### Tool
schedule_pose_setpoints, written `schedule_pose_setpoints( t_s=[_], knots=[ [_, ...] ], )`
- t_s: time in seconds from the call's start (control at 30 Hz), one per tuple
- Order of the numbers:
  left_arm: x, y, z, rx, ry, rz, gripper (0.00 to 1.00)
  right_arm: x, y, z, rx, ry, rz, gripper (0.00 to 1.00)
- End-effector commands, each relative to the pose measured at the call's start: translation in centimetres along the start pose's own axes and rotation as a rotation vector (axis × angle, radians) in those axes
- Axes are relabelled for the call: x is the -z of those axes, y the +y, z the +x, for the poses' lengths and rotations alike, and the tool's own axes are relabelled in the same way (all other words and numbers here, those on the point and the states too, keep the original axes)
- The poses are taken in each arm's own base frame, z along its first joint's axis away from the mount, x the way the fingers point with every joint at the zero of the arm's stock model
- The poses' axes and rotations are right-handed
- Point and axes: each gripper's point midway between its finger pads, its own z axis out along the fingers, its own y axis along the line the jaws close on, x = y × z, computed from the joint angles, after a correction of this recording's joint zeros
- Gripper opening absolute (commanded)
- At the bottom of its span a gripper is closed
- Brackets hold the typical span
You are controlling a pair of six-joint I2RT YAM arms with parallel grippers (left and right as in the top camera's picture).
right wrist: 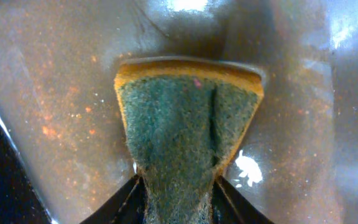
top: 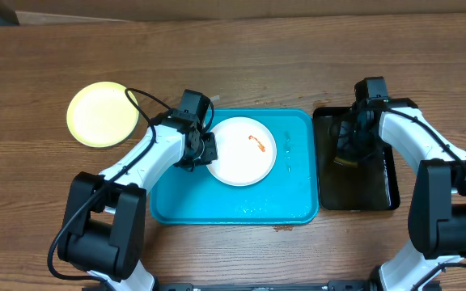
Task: Clean dirty plates on tray and stack at the side
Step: 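Dip and rub the sponge in the water of the black tray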
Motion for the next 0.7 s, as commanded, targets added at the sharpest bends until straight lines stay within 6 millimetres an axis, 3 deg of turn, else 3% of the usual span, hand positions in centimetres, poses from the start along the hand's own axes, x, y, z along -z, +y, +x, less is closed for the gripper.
schedule_pose_setpoints(
  t_s=[0.0,0.3,0.43,0.5,0.57,0.67],
  knots=[
    [-0.7,0.1,0.6,-0.023,0.017,-0.009,0.2,0.5,0.3,-0.8,-0.003,-0.029,-0.014,0.4],
    [-0.7,0.2,0.7,-0.02,0.017,-0.01,0.21,-0.1,0.2,-0.4,-0.003,-0.03,-0.014,0.4],
    [-0.7,0.2,0.7,-0.02,0.017,-0.01,0.14,-0.6,0.1,-0.2,-0.003,-0.032,-0.014,0.4],
    [-0.7,0.2,0.6,-0.02,0.016,-0.009,0.12,-0.6,0.2,-0.5,-0.002,-0.045,-0.018,0.28],
    [-0.7,0.1,0.6,-0.02,0.013,-0.008,0.08,-0.4,0.4,-1.0,0.0,-0.063,-0.023,0.04],
    [-0.7,0.1,0.6,-0.02,0.013,-0.008,0.05,0.6,0.6,-2.1,0.01,-0.085,-0.025,0.04]
  ],
)
